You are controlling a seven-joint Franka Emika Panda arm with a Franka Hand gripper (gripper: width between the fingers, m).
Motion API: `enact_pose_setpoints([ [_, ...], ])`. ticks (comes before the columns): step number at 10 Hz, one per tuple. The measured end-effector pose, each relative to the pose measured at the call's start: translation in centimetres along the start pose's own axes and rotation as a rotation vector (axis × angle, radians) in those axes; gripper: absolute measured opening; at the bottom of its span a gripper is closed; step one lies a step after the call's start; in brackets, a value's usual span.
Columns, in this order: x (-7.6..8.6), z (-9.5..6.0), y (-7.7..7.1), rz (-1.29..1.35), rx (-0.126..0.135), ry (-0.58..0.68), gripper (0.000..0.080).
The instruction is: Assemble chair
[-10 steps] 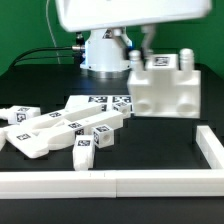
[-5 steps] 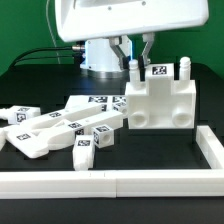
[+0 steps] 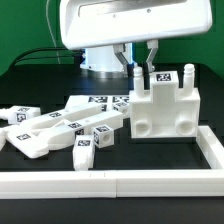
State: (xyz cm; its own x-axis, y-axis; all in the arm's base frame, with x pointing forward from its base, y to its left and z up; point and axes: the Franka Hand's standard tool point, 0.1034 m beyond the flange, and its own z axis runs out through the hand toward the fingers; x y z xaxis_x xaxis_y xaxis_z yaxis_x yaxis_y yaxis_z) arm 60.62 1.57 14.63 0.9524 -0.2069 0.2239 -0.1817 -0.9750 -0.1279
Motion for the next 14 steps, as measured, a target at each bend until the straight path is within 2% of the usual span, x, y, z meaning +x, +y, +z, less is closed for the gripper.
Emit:
enact_pose_setpoints([
  [3,1.1,1.5,-1.8,-0.070,-0.016,0.100,0.0113],
  [5,0.5,2.3,-2.7,-0.059,-0.016,0.112,0.0113],
  [8,0.4,2.6,-2.7,-0.068,-0.018,0.108,0.0113],
  [10,0.7,3.7,-3.0,-0.087,-0.020,0.134,0.0113],
  [12,1.2,3.8,-3.2,-0.094,-0.019,0.162,0.0113],
  [14,0.9,4.9,-3.3,-0.099,-0.022,0.180,0.0113],
])
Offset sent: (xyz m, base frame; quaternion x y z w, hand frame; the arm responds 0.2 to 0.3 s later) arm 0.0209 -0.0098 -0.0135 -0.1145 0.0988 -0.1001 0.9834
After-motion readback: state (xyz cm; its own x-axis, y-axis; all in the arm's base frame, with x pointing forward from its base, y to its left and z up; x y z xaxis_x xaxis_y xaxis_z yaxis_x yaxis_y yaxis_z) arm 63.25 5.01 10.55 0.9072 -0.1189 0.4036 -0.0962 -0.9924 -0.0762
